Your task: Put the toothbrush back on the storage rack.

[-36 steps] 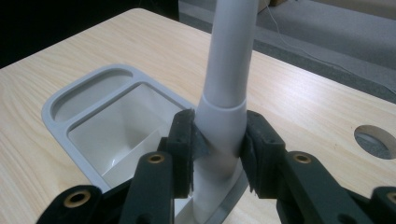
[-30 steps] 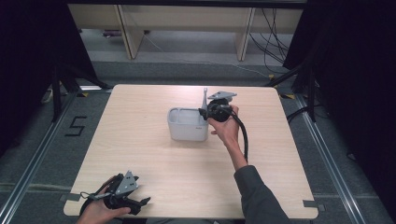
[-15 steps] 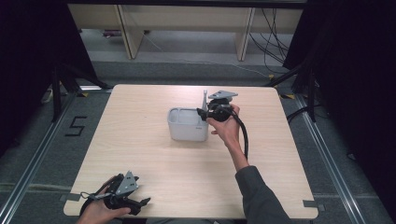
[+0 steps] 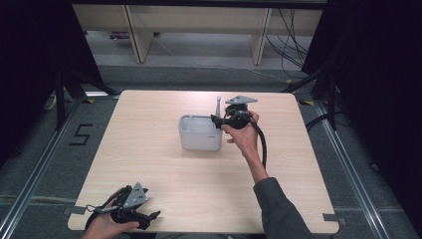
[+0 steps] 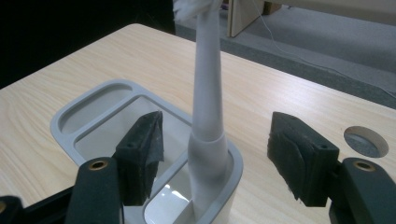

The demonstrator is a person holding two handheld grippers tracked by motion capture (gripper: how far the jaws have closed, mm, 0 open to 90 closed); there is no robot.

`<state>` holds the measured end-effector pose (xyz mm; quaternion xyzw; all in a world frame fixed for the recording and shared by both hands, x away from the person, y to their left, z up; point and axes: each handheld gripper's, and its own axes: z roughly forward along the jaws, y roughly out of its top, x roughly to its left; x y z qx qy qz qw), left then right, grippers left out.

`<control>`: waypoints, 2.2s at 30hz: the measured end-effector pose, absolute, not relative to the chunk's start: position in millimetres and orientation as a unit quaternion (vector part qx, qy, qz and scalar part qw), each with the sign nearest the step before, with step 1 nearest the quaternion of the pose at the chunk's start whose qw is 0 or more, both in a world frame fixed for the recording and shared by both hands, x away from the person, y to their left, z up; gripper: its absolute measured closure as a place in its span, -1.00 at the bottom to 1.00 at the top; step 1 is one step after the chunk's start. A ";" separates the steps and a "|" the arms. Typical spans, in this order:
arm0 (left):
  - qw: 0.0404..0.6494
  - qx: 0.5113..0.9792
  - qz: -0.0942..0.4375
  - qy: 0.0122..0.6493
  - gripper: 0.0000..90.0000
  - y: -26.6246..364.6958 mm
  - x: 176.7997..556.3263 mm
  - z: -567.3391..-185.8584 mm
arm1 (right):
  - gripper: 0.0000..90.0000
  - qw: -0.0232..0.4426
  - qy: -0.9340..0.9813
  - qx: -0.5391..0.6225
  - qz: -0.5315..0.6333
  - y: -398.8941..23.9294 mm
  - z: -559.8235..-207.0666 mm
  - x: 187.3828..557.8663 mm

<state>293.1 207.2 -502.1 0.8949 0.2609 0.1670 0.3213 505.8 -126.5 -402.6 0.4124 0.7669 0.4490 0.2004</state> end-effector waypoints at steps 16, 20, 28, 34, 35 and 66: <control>0.322 0.894 0.167 0.263 -0.64 207.4 292.9 -502.3 | -0.31 0.201 0.760 0.408 0.465 -135.8 -395.2 498.3; 0.324 0.893 0.165 0.267 -0.64 207.1 292.4 -502.4 | -0.32 0.203 0.759 0.408 0.466 -138.6 -394.1 494.7; 0.323 0.893 0.169 0.264 -0.64 207.4 292.8 -502.3 | -0.34 0.195 0.753 0.408 0.477 -145.1 -393.2 485.7; 0.322 0.893 0.166 0.266 -0.64 207.0 292.6 -502.6 | -0.36 0.197 0.752 0.405 0.482 -150.9 -392.8 478.0; 0.322 0.893 0.166 0.266 -0.64 207.0 292.5 -502.6 | -0.36 0.192 0.749 0.412 0.481 -150.7 -392.2 475.6; 0.321 0.895 0.168 0.261 -0.64 207.2 292.7 -502.1 | -0.41 0.171 0.754 0.406 0.487 -178.1 -406.8 437.4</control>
